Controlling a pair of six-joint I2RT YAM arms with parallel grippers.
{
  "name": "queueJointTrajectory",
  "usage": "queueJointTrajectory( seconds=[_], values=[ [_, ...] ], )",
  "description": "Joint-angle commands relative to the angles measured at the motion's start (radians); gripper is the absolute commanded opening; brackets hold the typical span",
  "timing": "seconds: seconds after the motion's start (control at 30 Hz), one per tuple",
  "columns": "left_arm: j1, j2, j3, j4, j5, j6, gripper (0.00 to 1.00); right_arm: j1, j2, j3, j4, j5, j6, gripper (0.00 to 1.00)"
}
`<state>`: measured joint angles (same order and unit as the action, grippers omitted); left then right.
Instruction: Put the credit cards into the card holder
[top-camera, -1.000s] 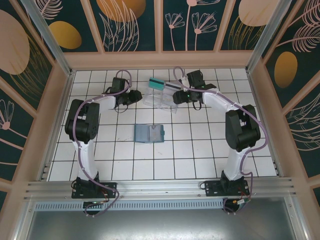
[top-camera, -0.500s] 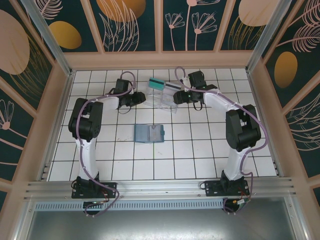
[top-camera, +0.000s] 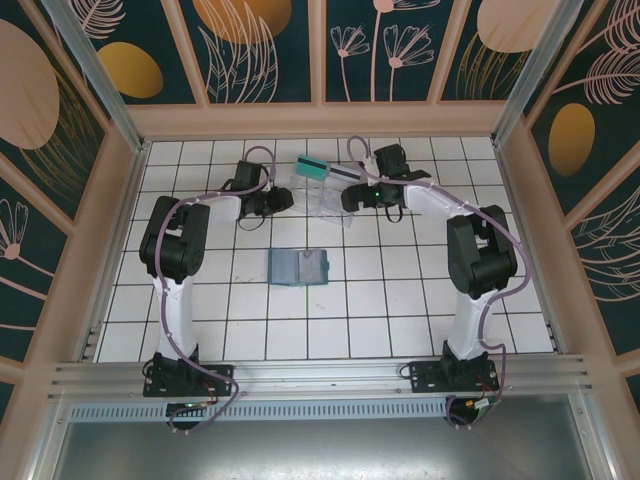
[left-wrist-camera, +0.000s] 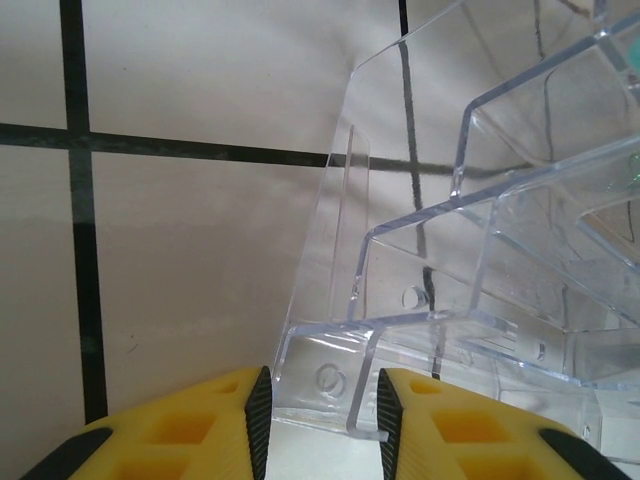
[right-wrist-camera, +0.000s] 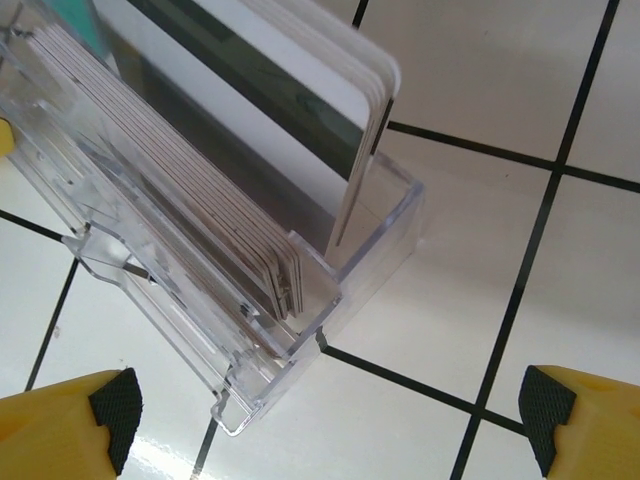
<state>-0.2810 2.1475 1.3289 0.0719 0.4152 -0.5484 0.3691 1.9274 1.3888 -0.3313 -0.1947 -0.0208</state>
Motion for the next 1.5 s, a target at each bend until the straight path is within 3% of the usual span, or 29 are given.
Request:
queueJointTrajectory(
  seconds=[0.0, 0.53, 0.8, 1.1, 1.47],
  values=[
    [-0.003, 0.009, -0.04, -0.026, -0.007, 0.01, 0.35, 0.025, 0.025, 0.005, 0.031, 0.027, -0.013, 0.99],
    [-0.017, -0.02, -0.079, -0.011, 0.0, 0.001, 0.35, 0.034, 0.127, 0.068, 0.092, 0.13, 0.03, 0.96],
    [-0.018, -0.021, -0.083, -0.009, 0.004, 0.001, 0.34, 0.025, 0.064, 0.03, 0.172, 0.175, 0.062, 0.82],
    [-0.018, -0.028, -0.091, -0.007, 0.007, -0.002, 0.34, 0.017, 0.047, 0.038, 0.207, 0.133, 0.072, 0.75],
    [-0.018, -0.028, -0.086, -0.009, 0.01, -0.004, 0.34, 0.011, 0.056, 0.049, 0.21, 0.054, 0.063, 0.48]
  ],
)
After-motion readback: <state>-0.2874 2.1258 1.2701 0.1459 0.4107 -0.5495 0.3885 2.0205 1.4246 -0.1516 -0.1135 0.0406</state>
